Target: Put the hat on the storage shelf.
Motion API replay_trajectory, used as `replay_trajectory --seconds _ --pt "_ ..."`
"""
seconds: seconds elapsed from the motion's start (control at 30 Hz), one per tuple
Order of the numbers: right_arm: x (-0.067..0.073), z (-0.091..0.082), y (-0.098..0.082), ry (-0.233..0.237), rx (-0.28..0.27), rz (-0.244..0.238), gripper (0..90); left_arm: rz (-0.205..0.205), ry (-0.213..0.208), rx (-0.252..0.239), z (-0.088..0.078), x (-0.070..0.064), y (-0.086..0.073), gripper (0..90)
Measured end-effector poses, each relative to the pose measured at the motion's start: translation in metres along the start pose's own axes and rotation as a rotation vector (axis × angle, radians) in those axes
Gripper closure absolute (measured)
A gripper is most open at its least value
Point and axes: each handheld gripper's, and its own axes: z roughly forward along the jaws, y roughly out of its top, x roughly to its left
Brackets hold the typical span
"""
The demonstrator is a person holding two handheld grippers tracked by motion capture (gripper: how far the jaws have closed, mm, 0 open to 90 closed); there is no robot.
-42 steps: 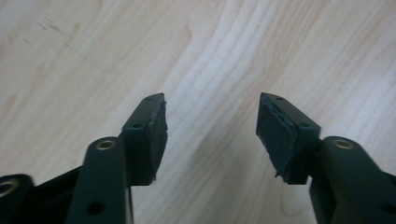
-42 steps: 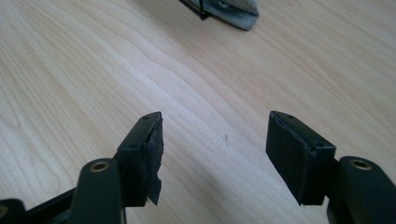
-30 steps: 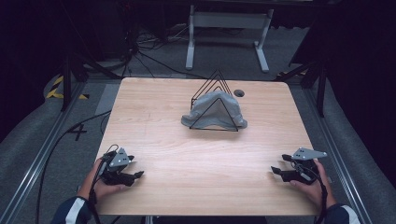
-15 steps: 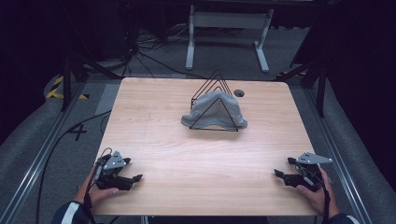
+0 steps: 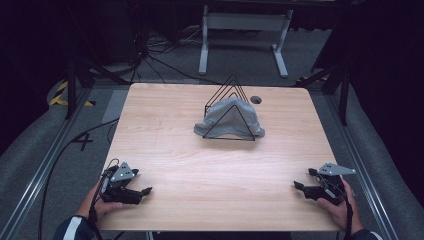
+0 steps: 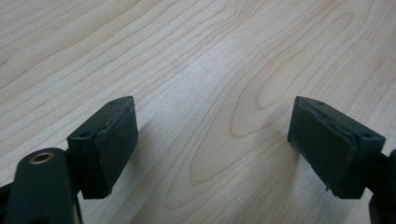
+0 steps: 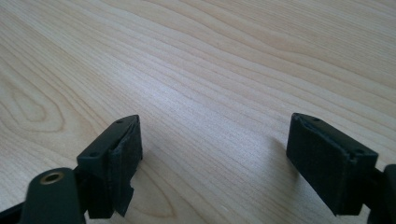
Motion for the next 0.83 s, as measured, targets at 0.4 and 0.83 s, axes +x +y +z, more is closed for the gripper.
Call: replay_trajectory --seconds 0.4,0.83 --pt "-0.0002 -0.0004 -0.0003 -0.004 0.001 0.003 18.4 0.002 0.001 0.002 0.0001 0.0005 0.0 15.3" --pt "-0.0003 -0.0003 -0.0002 -0.004 0.001 0.004 18.2 0.004 0.003 0.002 0.0002 0.0007 0.0001 14.9"
